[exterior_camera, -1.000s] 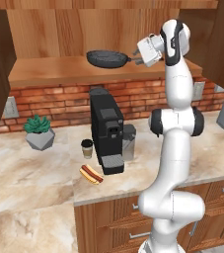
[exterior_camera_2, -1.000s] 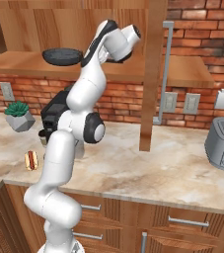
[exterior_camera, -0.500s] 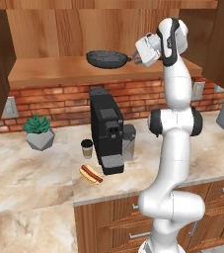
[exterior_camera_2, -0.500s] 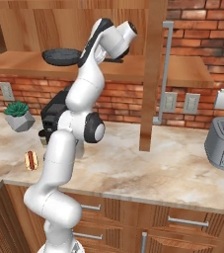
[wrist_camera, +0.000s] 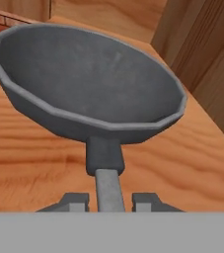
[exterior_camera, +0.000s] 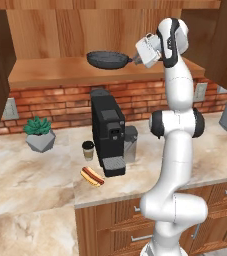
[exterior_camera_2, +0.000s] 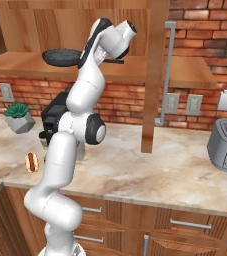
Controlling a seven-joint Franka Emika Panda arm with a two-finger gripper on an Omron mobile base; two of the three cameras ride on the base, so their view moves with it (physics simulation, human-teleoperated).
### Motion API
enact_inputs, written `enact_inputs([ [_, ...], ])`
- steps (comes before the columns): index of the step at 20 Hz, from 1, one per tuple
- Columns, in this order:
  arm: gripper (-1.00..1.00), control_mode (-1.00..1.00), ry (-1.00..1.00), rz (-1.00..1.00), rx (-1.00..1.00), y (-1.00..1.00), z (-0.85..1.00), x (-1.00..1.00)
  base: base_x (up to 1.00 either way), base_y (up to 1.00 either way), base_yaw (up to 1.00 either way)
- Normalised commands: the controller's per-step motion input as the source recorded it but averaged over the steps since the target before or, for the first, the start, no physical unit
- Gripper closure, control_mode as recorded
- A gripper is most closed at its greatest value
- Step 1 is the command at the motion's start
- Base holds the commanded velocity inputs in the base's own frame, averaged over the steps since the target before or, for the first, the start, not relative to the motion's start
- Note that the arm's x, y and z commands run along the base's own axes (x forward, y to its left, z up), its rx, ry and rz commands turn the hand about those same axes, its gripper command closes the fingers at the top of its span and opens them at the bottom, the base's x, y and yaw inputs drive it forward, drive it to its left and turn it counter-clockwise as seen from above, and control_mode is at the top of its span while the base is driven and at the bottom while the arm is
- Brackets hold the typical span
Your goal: Pick the pan from the cabinet and place it on the stove. Then turn on the stove burner for the pan.
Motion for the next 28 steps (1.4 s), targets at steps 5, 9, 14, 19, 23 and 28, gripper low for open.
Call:
enact_inputs([
  [5,1.00,-1.00,0.00,0.00,-0.01,0.07,-0.02,0.00,0.00,0.00,0.00],
  [9,1.00,-1.00,0.00,0.00,0.00,0.06,-0.06,-0.02,0.00,0.00,0.00],
  [14,1.00,-1.00,0.00,0.00,0.00,0.03,-0.22,-0.06,0.00,0.00,0.00],
  [19,1.00,-1.00,0.00,0.00,0.00,0.00,-0.26,-0.12,0.00,0.00,0.00],
  [23,1.00,-1.00,0.00,0.00,0.00,0.05,-0.35,-0.14,0.00,0.00,0.00],
  [28,1.00,-1.00,0.00,0.00,-0.04,0.09,-0.51,-0.20,0.00,0.00,0.00],
])
